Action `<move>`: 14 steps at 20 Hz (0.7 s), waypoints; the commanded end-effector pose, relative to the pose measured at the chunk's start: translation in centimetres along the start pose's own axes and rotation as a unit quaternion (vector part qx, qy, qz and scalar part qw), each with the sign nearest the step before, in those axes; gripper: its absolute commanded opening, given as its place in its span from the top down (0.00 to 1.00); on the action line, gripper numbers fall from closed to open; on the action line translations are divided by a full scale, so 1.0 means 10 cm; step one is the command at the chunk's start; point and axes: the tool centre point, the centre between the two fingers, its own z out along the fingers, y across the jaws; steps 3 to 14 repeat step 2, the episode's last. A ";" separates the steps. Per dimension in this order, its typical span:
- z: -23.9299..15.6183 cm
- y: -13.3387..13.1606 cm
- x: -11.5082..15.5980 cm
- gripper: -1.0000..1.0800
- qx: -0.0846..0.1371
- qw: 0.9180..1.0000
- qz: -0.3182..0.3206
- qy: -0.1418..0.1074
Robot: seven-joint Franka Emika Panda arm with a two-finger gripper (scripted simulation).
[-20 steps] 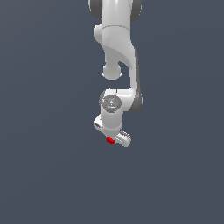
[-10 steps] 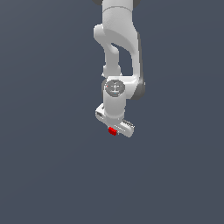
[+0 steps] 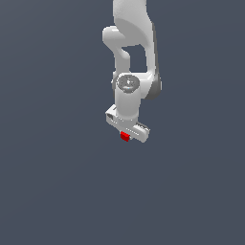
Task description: Pick up the red cube and move it to a goal position.
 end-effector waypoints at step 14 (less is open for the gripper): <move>-0.03 0.01 -0.02 1.00 0.000 1.000 0.000 0.000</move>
